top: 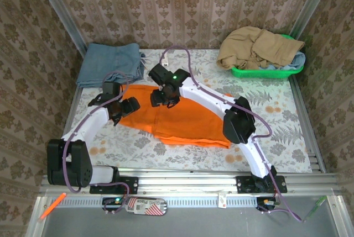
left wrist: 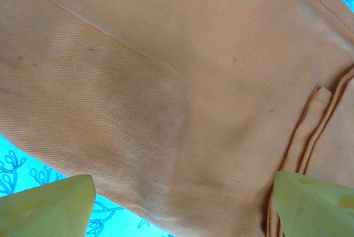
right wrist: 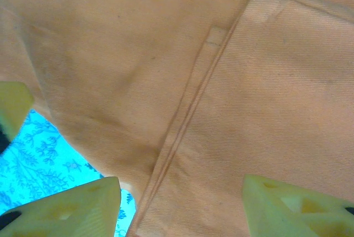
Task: Fold and stack the trousers
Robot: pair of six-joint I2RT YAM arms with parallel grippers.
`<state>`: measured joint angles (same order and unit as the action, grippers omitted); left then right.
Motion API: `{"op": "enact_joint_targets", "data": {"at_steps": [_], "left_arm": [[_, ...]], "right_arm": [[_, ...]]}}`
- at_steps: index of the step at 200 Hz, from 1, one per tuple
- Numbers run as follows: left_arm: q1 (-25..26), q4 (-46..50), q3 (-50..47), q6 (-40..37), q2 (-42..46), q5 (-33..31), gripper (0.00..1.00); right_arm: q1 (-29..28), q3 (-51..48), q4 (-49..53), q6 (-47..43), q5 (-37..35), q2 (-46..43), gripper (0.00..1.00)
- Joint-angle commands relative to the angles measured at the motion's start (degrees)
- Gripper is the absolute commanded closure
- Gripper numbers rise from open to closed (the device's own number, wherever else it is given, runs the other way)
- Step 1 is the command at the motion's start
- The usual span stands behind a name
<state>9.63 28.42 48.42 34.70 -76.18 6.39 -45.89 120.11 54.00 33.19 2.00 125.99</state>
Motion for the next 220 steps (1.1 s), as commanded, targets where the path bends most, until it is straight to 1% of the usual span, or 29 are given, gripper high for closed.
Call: {"op": "enact_joint_targets", "data": {"at_steps": [1,9,20,31,33,34,35,38,39,52,64,76,81,84,93,101,111,123,132,143,156,159,170,175,184,189,195,207,220], "left_arm": [[4.15,3.08,1.76,0.22,2.31,-0.42,0.16],[6.43,2.96,1.76,1.0,2.82,-0.82,0.16],[10.09,2.49,2.03,1.85,2.76,-0.91,0.16],[14.32,2.54,3.15,2.74,2.17,-1.65,0.16],[15.28,2.52,3.36,2.98,2.02,-1.82,0.17],[15.66,2.43,3.53,3.08,2.01,-1.91,0.17],[15.89,2.38,3.66,3.13,1.92,-1.95,0.17],[17.67,2.11,3.93,3.44,1.76,-2.15,0.17],[18.17,2.05,3.99,3.53,1.66,-2.2,0.17],[23.72,0.63,5.5,5.02,0.46,-2.6,0.17],[27.89,-0.78,6.98,5.74,-1.38,-2.36,0.17],[30.85,-1.75,8.27,6.54,-3.51,-2.37,0.17],[31.7,-2.49,8.47,6.54,-4.28,-2.46,0.17],[32.08,-2.76,8.55,6.56,-4.81,-2.77,0.17],[32.26,-3.22,8.42,7.06,-6.29,-3.98,0.17],[31.43,-4.27,7.83,7.12,-7.78,-4.09,0.17],[29.57,-5.36,7.03,7.05,-10.07,-2.32,0.18],[27.99,-6.6,6.18,6.36,-12.6,-1.56,0.18],[26.96,-6.66,6.0,6.13,-14.62,-1.13,0.19],[26.13,-7.81,5.49,5.32,-16.41,-0.93,0.19],[25.15,-8.45,5.36,4.96,-19.0,-0.52,0.19],[24.95,-8.39,5.32,4.94,-19.53,-0.43,0.19],[24.12,-8.97,4.75,4.68,-21.31,-0.39,0.2],[23.73,-9.33,4.3,4.76,-21.83,-0.26,0.2],[23.04,-10.42,3.46,4.69,-22.54,0.28,0.2],[22.7,-10.85,2.95,4.75,-22.8,0.29,0.2],[22.42,-11.23,2.69,4.8,-23.1,0.48,0.2],[22.1,-11.77,2.62,4.63,-23.83,0.97,0.21],[22.01,-11.56,3.04,4.17,-24.32,1.29,0.21]], "right_arm": [[2.47,-6.39,0.08,-0.11,-0.09,-11.07,0.4],[3.63,-11.59,-1.35,-0.03,-0.69,-15.49,0.41],[5.79,-20.0,-3.29,0.62,-1.02,-21.85,0.47],[8.05,-29.21,-5.43,1.46,-0.69,-28.08,0.57],[8.5,-30.85,-5.63,1.82,-0.64,-29.2,0.61],[8.74,-31.67,-5.98,1.98,-0.62,-29.74,0.61],[8.9,-32.48,-5.98,2.15,-0.56,-30.23,0.64],[9.39,-35.0,-6.78,2.52,-0.36,-31.65,0.67],[9.39,-35.81,-6.96,2.59,-0.3,-32.28,0.69],[11.41,-45.45,-8.42,3.87,0.2,-38.34,0.84],[12.6,-53.67,-9.43,5.4,-0.02,-42.98,0.93],[13.48,-59.86,-11.27,7.28,1.08,-45.64,0.97],[13.9,-62.87,-12.68,8.03,2.08,-45.83,0.98],[14.03,-64.52,-13.67,8.6,2.7,-47.46,0.98],[14.61,-69.34,-16.75,10.35,4.25,-48.18,1.0],[15.16,-73.12,-19.54,11.75,5.43,-47.7,1.0],[15.85,-76.31,-22.57,12.16,6.87,-46.64,1.0],[17.4,-78.14,-24.75,11.36,9.07,-42.88,1.0],[18.59,-78.34,-24.91,10.05,10.32,-42.08,0.98],[19.89,-77.45,-23.67,8.31,11.37,-43.2,0.95],[21.62,-75.34,-19.89,5.96,12.14,-45.81,0.92],[22.26,-74.89,-19.37,5.52,12.53,-47.93,0.91],[24.95,-73.05,-16.98,3.91,13.52,-51.56,0.85],[26.44,-72.13,-15.72,3.04,13.29,-53.14,0.8],[29.53,-70.8,-13.94,1.68,11.78,-55.13,0.63],[31.41,-70.54,-13.62,1.15,11.35,-55.89,0.57],[33.59,-70.53,-13.86,0.53,11.54,-56.2,0.53],[38.82,-71.29,-15.59,-0.29,13.38,-55.19,0.49],[42.81,-72.58,-18.71,-0.86,15.65,-52.27,0.4]]}}
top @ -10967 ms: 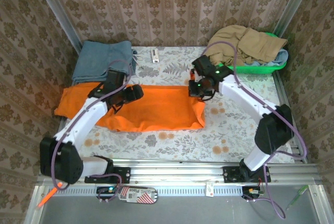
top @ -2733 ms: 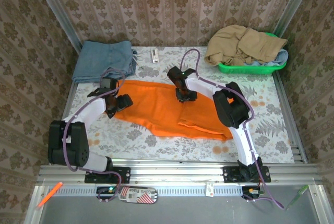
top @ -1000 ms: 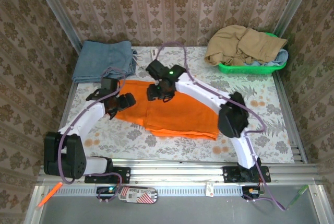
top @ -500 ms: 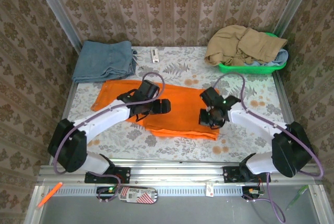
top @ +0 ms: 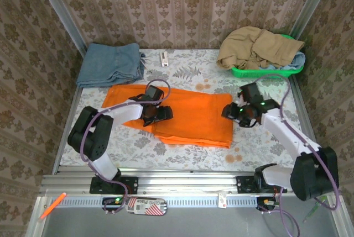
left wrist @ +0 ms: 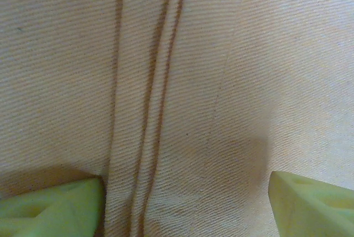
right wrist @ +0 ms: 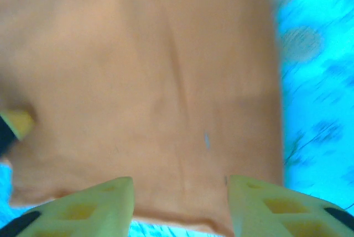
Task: Fold and stack the trousers
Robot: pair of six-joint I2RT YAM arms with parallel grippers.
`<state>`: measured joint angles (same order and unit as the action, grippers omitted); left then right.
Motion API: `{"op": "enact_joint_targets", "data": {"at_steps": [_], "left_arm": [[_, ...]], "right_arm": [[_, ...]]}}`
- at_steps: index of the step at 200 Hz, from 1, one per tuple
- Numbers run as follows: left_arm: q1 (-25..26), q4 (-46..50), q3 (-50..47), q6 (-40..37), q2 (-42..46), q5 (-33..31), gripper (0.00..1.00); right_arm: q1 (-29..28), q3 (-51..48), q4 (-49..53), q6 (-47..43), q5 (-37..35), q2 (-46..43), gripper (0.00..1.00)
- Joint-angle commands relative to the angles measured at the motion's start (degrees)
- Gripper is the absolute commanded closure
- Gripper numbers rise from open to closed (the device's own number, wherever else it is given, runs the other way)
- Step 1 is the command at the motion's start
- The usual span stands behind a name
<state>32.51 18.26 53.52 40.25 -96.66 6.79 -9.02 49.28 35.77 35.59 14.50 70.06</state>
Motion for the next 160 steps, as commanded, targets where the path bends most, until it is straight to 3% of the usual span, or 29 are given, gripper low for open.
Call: {"op": "enact_joint_targets", "data": {"at_steps": [1,44,87,145,160], "left_arm": [[-0.87,-1.39,-1.99,-1.39,-3.82,0.92,0.21],[-1.55,0.78,-0.49,-3.11,-1.87,1.19,0.21],[-3.73,2.7,0.12,-4.6,0.4,2.36,0.21],[-8.22,5.21,1.0,-6.43,3.51,3.42,0.2],[-9.34,5.12,0.73,-6.54,3.84,3.96,0.2]], "right_arm": [[6.16,-1.82,-0.68,-3.3,3.29,3.93,0.39],[9.54,-5.8,-10.55,-3.5,11.21,12.05,0.37],[9.01,-7.8,-11.56,-6.45,14.39,16.11,0.38],[4.91,-7.65,-15.41,-8.94,17.2,20.37,0.43],[4.01,-7.42,-15.72,-9.64,17.45,20.64,0.5]]}}
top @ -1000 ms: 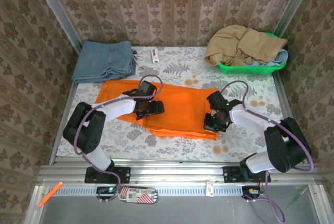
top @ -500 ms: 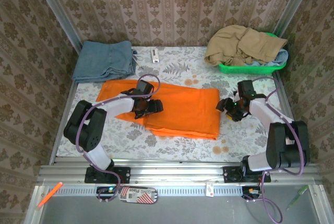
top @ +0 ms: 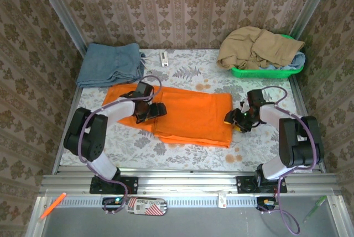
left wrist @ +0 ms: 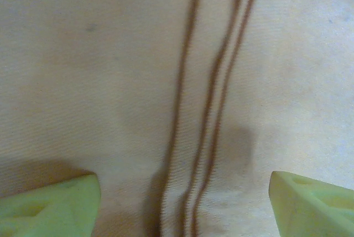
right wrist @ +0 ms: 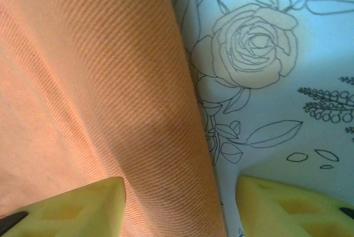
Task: Fold and stack the trousers
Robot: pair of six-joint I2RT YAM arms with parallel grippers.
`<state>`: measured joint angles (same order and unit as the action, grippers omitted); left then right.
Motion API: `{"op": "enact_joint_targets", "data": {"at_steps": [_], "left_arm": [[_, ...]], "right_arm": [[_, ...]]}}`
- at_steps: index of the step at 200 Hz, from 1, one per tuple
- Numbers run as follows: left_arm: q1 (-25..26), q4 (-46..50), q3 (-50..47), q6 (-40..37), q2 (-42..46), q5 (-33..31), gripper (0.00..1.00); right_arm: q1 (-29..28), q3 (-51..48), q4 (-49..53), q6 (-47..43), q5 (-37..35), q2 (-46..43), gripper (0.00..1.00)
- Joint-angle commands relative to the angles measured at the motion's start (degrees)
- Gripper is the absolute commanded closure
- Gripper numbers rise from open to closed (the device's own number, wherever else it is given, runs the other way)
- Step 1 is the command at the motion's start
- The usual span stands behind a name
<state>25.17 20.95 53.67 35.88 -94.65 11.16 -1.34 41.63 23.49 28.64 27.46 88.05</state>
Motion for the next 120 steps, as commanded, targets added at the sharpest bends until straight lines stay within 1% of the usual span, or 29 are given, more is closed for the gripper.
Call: {"op": "enact_joint_targets", "data": {"at_steps": [1,13,30,42,46,51,64,85,96,106,120], "left_arm": [[-2.07,2.48,0.57,-2.15,1.84,-0.33,0.2],[-2.97,2.95,0.74,-2.29,2.09,0.06,0.2],[-4.0,4.02,1.08,-2.82,3.14,0.03,0.2],[-4.8,5.21,1.4,-3.18,4.29,-0.03,0.2],[-5.11,5.68,1.5,-3.18,4.73,-0.08,0.2],[-5.49,6.2,1.6,-3.3,5.39,-0.08,0.2],[-6.45,8.49,2.28,-3.45,7.4,-1.38,0.19],[-9.1,12.6,3.44,-3.36,10.8,-4.02,0.19],[-11.03,14.15,3.86,-3.01,12.14,-5.01,0.18],[-12.96,15.25,4.08,-2.43,12.82,-5.72,0.18],[-15.32,15.45,4.17,-1.63,13.35,-5.92,0.18]], "right_arm": [[-3.66,0.22,-3.49,-2.66,4.51,2.65,0.51],[-4.01,-0.13,-4.25,-3.06,4.17,2.48,0.57],[-4.19,-0.9,-6.06,-2.66,6.42,1.89,0.73],[-4.27,-1.19,-6.43,-1.63,6.48,-0.07,0.87],[-4.28,-1.2,-6.09,-1.44,6.32,-0.93,0.96],[-4.28,-1.05,-5.33,-1.15,5.74,-2.18,1.0],[-4.28,-0.15,-1.51,-0.25,2.06,-6.55,1.0],[-3.75,2.94,8.43,0.23,-5.01,-14.76,1.0],[-2.32,4.63,13.52,0.03,-7.92,-18.24,1.0],[-0.46,5.28,16.08,-0.34,-9.43,-20.92,1.0],[1.37,7.52,20.0,-2.51,-11.35,-22.21,1.0]]}}
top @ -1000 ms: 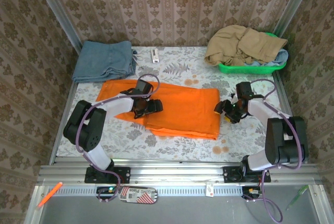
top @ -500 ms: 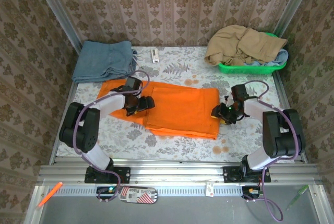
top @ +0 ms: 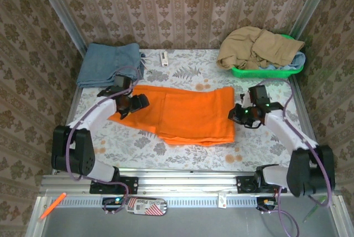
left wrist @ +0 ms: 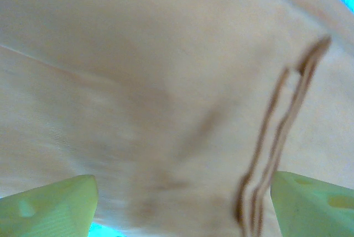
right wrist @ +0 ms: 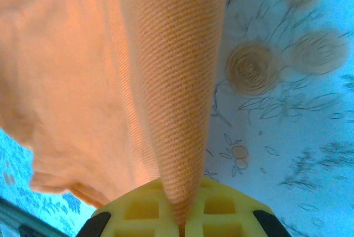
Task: Fold and stack the trousers
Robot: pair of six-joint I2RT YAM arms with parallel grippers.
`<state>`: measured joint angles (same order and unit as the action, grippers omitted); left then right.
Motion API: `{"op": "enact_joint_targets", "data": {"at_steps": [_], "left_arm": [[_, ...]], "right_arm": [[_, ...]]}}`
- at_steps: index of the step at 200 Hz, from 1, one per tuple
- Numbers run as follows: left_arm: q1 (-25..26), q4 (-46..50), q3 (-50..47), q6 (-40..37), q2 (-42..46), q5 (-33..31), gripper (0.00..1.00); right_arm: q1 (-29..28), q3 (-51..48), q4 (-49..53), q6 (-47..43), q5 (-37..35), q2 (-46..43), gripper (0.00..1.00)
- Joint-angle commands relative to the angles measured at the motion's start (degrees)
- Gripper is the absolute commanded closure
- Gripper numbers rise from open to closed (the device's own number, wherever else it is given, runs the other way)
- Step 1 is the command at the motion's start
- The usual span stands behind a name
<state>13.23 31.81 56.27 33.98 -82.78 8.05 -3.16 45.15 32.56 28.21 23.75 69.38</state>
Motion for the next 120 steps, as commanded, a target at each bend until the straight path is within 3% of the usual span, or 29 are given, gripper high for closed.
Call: {"op": "enact_joint_targets", "data": {"at_steps": [1,15,42,75,87,120], "left_arm": [[-3.52,4.58,1.56,0.33,1.48,-2.89,0.18],[-4.68,4.5,2.24,1.47,0.65,-3.29,0.18],[-4.66,5.6,4.81,2.04,-3.55,-3.25,0.19],[-4.45,5.96,4.87,0.88,-6.73,-6.85,0.19],[-4.53,6.3,4.78,0.43,-8.05,-8.46,0.19],[-5.35,6.11,4.21,-0.04,-10.4,-11.77,0.18]], "right_arm": [[3.3,4.21,11.25,-2.22,-7.83,-3.55,1.0],[5.22,6.92,14.2,-3.84,-10.32,-3.88,1.0],[8.58,11.46,15.02,-4.03,-7.98,-5.17,1.0],[8.92,18.17,14.21,-2.97,3.69,-2.49,1.0],[6.38,19.45,11.89,-0.37,7.31,-1.85,1.0],[-8.98,24.77,7.34,5.81,2.8,1.95,1.0]]}}
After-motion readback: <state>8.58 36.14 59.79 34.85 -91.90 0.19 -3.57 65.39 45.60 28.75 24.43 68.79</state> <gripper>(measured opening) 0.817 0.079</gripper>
